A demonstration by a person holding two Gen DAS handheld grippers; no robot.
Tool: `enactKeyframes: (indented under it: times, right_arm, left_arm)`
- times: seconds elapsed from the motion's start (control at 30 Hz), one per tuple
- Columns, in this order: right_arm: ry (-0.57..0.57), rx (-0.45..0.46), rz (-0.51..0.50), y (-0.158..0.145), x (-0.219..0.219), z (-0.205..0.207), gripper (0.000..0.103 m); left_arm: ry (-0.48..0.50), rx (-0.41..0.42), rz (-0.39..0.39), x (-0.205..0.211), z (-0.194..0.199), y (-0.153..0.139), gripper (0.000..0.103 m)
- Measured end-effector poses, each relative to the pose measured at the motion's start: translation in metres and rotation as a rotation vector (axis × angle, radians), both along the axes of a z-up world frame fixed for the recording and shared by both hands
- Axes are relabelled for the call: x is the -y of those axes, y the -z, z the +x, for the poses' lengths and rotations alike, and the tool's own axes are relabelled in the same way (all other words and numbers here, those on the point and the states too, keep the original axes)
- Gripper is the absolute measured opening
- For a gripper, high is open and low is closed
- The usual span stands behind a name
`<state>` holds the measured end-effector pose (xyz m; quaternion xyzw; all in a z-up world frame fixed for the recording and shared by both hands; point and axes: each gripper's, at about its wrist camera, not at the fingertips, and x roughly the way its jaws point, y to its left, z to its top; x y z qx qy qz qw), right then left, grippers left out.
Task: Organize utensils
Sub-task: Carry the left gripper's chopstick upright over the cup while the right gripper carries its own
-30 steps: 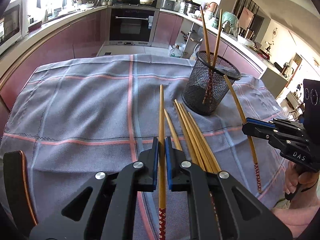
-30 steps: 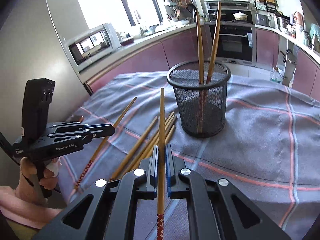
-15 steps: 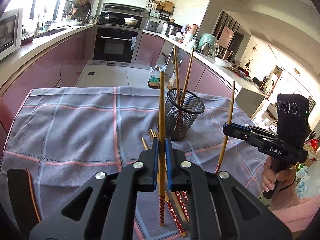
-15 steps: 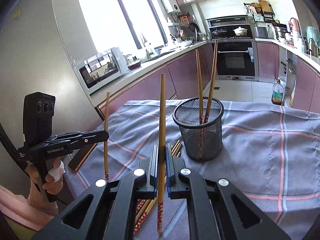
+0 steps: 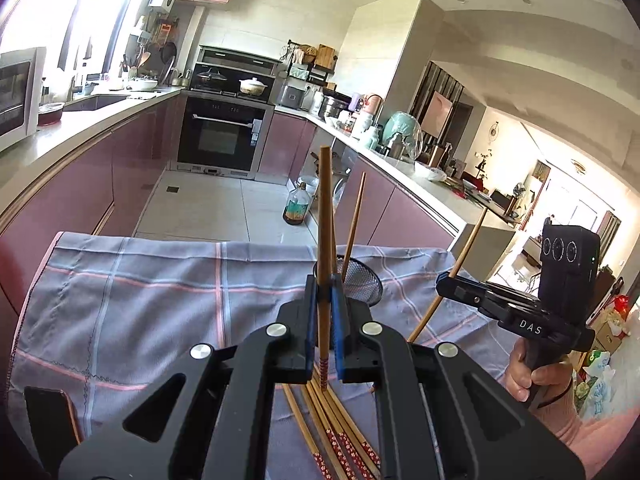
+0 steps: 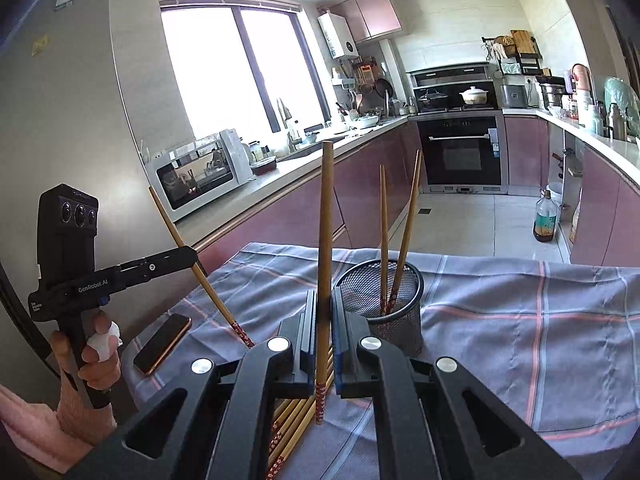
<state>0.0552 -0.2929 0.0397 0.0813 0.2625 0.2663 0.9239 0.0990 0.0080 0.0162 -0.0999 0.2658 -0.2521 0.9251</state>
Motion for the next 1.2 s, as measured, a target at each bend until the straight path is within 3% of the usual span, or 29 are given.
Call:
enactKeyframes:
  times: [0.4,0.7,0.87,1.2]
  right_arm:
    - [0.041,0.123,-0.015,-0.043,0.009,0.019,0.005]
    - [0.079,0.154,-0.018,-0.052,0.013,0.043,0.005]
    - [0.090,0.121,-0.038,-0.042,0.008,0.058,0.005]
    - [0.080,-0.022,-0.116,-0.004,-0.001,0.085,0.005]
  left_arm:
    - [0.023,0.079,-0.009,0.029,0.032,-0.041,0.007]
    - [0.010,0.130,0.017,0.052,0.052,-0.068,0.007]
    - [0.018,0.107,0.058,0.071,0.067,-0.063,0.007]
    - [0.076,-0.020,0.168,0.101,0.102,-0.017,0.007]
